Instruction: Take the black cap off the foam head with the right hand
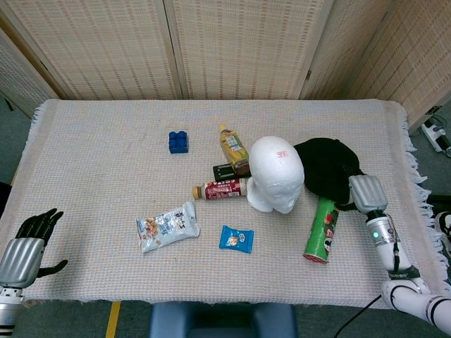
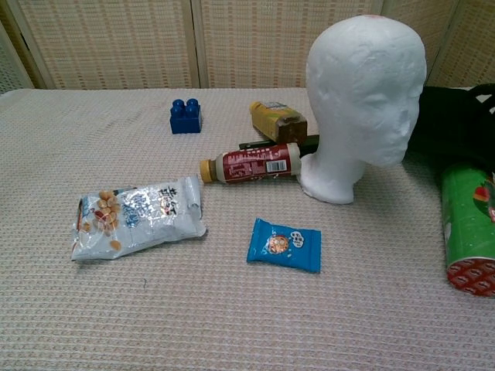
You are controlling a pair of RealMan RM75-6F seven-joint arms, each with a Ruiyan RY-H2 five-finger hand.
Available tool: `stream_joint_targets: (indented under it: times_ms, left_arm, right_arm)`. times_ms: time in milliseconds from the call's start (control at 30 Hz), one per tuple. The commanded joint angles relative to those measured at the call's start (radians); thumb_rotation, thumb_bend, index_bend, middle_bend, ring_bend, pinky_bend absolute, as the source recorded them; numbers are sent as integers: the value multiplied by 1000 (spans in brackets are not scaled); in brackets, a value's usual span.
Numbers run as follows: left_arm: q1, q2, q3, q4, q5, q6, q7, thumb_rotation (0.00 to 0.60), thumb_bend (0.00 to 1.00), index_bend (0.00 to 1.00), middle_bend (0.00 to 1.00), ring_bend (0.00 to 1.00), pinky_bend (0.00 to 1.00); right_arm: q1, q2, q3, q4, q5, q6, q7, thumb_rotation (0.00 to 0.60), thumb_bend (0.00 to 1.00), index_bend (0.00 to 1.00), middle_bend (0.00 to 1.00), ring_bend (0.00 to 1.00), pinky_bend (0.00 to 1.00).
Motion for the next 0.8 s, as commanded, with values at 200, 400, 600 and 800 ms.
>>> stream_joint_targets:
  times_ms: [200, 400, 600, 800]
  left_arm:
    - [4, -7, -5, 16, -3, 13, -15, 600, 143, 108, 89, 126, 142]
    - [7, -15, -12, 25, -6, 28, -17, 600, 142, 108, 88, 126, 142]
    - [16, -30, -21, 28, -2, 61, -13, 600, 141, 108, 89, 127, 142]
    - [19, -41, -22, 34, 6, 73, -16, 600, 143, 108, 89, 127, 142]
  right_arm:
    - [-116, 169, -42, -243, -37, 143, -2, 496, 0, 0, 44, 48, 226]
    - [-252, 246, -101, -361, -152, 371, 20, 501, 80, 96, 221, 224, 361]
    - [-368, 288, -170, -437, -255, 539, 11, 537, 149, 131, 243, 239, 373]
    - [-426, 286, -200, -455, -298, 607, 10, 539, 148, 140, 248, 239, 373]
